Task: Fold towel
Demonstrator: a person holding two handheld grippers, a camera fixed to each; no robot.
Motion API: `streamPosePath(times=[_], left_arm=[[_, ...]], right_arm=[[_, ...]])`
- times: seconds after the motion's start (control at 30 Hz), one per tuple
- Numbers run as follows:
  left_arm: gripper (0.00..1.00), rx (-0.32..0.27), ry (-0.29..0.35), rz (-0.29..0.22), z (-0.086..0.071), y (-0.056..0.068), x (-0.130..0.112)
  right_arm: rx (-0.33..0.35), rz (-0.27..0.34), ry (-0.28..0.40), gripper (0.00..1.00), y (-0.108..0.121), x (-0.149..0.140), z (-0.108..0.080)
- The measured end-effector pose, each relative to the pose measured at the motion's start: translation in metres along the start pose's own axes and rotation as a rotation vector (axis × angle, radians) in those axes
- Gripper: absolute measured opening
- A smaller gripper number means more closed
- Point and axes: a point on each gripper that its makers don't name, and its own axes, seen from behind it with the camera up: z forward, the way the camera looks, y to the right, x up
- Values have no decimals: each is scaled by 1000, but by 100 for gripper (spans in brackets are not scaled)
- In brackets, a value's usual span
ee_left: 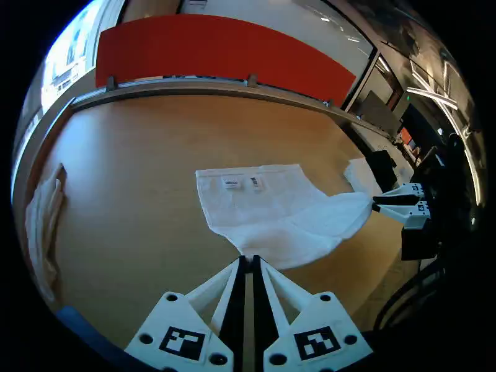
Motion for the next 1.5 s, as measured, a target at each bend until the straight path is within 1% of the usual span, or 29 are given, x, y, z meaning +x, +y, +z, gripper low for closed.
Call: streamPosePath(times=[0.2,0.47,0.67,0.8,0.97,1.27,1.5], left_arm=[[8,-12,-1,-25,-9,4,-1],[8,-25,2,-32,-17,9,1],[8,-24,-1,-40,-15,7,-2],[8,-30,-3,-48,-12,9,-3],[8,-30,0,-55,-6,7,0],[8,-27,15,-70,11,-1,12],[8,-18,26,-96,28,-11,23]], right_arm=[[3,0,3,17,-3,4,-9],[10,3,5,17,-9,5,-16],[15,6,1,17,-12,3,-14],[16,9,0,17,-13,2,-12],[12,10,-2,17,-10,2,-7],[-4,5,-11,17,5,4,8],[-18,12,-17,17,21,5,26]])
